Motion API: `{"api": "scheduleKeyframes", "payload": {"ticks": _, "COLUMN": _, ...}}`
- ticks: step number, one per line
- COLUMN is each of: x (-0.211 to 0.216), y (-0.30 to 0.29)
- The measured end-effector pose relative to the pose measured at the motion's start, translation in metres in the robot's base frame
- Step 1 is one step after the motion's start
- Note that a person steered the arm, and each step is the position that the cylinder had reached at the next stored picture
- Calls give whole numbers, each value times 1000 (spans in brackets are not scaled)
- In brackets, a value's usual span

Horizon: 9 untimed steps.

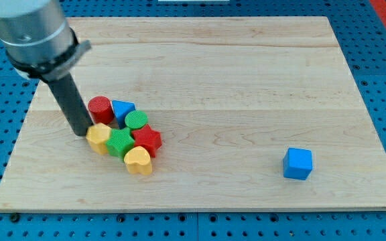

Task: Move the blue triangle right side to the green circle

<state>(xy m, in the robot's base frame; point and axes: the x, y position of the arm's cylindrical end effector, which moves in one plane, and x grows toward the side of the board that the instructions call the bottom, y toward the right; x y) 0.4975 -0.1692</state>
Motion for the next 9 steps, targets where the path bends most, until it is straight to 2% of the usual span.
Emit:
{"api": "scheduleKeyframes", "payload": {"ticks": 1, "x": 19, "y": 17}}
{"api": "scheduleKeyframes", "payload": {"ticks": 2, "x": 1, "y": -43}}
{"api": "scheduleKeyframes", "payload": {"ticks": 3, "x": -71, "y": -48}}
{"api": "scheduleKeyframes", "payload": {"ticks": 4, "x": -101, "y": -13}}
{"api": "scheduleKeyframes", "payload": {"ticks": 5, "x": -52, "y": 19}}
{"api": "scheduleKeyframes", "payload": {"ticks": 6, "x": -28, "y": 8}}
{"api": "scheduleKeyframes", "payload": {"ticks": 7, "x": -28, "y": 44}}
{"api": "scheduleKeyframes", "payload": {"ticks": 8, "x": -32, "y": 47}}
{"api": "scheduleKeyframes", "payload": {"ticks": 9, "x": -61, "y": 36}}
